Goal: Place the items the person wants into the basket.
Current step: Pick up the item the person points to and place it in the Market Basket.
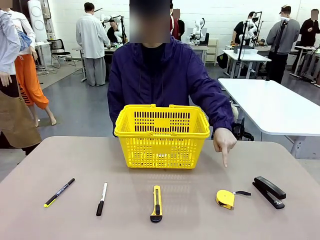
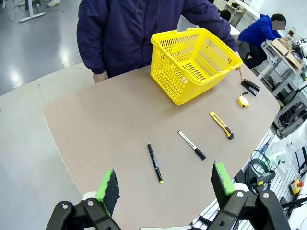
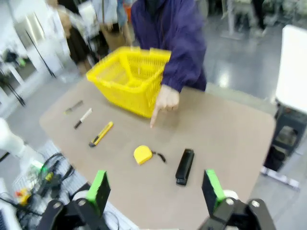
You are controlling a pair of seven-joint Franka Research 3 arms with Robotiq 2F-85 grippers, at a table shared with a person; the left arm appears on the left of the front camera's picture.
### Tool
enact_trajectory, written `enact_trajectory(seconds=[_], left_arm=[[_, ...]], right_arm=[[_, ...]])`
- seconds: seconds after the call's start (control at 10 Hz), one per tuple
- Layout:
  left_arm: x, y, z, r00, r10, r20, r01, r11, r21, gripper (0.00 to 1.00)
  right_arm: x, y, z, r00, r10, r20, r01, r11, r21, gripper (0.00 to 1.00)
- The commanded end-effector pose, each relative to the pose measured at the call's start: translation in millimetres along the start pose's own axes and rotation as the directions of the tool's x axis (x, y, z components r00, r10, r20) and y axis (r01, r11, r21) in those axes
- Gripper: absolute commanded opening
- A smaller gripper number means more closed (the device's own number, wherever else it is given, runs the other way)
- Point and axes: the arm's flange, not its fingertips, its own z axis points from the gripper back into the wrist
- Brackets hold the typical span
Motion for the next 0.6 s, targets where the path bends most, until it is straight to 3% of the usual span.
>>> enact_trajectory(seconds=[0.0, 0.2, 0.3, 0.5], left_arm=[[1, 2, 1, 1.0, -0.019, 0.011, 0.019, 1.0, -0.013, 1.0], [1, 2, 1, 1.0, -0.019, 0.011, 0.019, 1.0, -0.013, 1.0], [1, 2, 1, 1.0, -0.019, 0.011, 0.019, 1.0, -0.013, 1.0], [1, 2, 1, 1.0, -0.019, 0.011, 0.019, 1.0, -0.013, 1.0]], right_arm=[[37, 9, -61, 0.963, 0.013, -0.268, -0.009, 1.0, 0.017, 1.0], [60, 22, -142, 0.87, 0.015, -0.493, -0.018, 1.0, -0.002, 1.0], [65, 38, -191, 0.79, 0.012, -0.613, -0.04, 0.999, -0.031, 1.0], [65, 71, -269, 0.657, -0.028, -0.753, -0.095, 0.988, -0.12, 1.0]])
